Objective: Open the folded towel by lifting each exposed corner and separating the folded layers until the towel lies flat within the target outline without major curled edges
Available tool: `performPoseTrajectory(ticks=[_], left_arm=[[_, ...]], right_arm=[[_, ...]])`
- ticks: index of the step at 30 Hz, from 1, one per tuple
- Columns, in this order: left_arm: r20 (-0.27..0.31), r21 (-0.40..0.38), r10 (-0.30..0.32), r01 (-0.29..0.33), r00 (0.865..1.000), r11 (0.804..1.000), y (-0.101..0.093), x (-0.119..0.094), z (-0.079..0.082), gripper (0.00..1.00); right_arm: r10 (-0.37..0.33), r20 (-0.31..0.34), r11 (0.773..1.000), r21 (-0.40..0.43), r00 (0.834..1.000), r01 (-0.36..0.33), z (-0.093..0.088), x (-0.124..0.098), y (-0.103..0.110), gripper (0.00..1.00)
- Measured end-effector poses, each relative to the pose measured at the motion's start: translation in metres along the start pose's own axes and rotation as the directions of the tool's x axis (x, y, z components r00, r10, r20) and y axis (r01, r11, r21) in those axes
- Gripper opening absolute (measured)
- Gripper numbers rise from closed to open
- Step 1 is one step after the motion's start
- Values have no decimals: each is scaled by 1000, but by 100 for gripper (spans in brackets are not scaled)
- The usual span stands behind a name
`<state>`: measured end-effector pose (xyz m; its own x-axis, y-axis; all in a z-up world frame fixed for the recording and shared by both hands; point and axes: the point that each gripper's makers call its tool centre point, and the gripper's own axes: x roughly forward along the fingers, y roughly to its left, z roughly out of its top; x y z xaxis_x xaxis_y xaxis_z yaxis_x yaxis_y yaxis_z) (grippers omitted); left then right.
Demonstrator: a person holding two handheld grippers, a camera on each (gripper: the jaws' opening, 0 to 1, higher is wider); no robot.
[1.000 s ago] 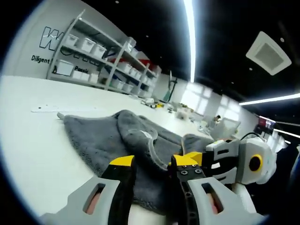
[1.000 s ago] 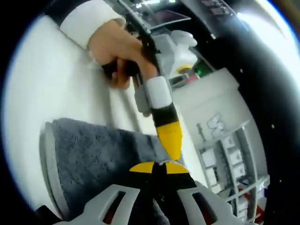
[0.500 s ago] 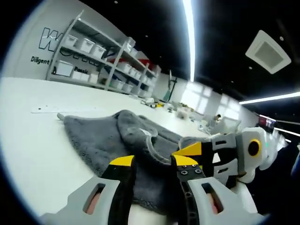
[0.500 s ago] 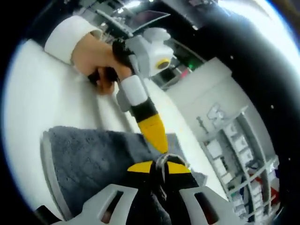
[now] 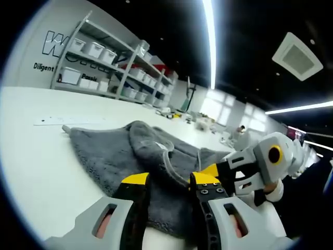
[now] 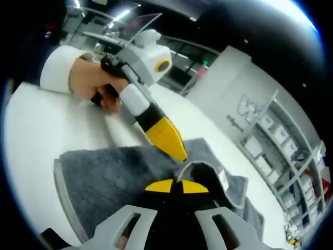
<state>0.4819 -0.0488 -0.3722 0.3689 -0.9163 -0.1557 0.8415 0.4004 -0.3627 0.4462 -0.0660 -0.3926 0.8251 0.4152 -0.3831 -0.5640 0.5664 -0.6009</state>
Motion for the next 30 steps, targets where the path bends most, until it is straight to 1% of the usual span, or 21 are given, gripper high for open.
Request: performPoseTrajectory(ticks=[7, 8, 12, 14, 17, 20, 22, 25, 27, 30], left_arm=[[-3, -9, -4, 4, 1000, 1000, -1, 1, 0, 30], [-4, -11, -4, 4, 1000, 1000, -2, 1, 0, 30], [-7, -13, -1, 1, 1000, 1000, -3, 2, -1, 30], [-7, -19, 7, -8, 1000, 1000, -2, 2, -1, 30], [-22, -30, 26, -26, 999, 999, 1, 2, -4, 30], [-33, -25, 33, -34, 999, 999, 1, 1, -6, 27], [-45, -21, 44, -45, 998, 999, 2, 2, -8, 25], [-54, -24, 46, -47, 997, 999, 2, 2, -9, 23], [-57, -41, 38, -40, 998, 998, 1, 2, -9, 22], [-62, -100, 18, -25, 998, 995, -2, 2, -9, 18]], right_arm=[[-15, 5, 996, -86, 1000, 15, 7, 0, 6, 0], [-22, 5, 994, -111, 1000, 23, 8, 0, 7, 0], [-32, 16, 986, -163, 999, 34, 12, 1, 10, 0], [-34, 14, 983, -178, 999, 36, 13, 2, 13, 0], [-47, 16, 973, -224, 999, 50, 15, 3, 16, 0], [-53, 6, 965, -256, 999, 52, 16, 5, 19, 0], [-66, 16, 959, -276, 998, 68, 19, 4, 17, 0], [-69, 22, 958, -278, 997, 72, 21, 4, 17, 0], [-83, 26, 947, -308, 996, 87, 22, 5, 17, 0], [-93, 34, 936, -338, 995, 99, 25, 5, 19, 0]])
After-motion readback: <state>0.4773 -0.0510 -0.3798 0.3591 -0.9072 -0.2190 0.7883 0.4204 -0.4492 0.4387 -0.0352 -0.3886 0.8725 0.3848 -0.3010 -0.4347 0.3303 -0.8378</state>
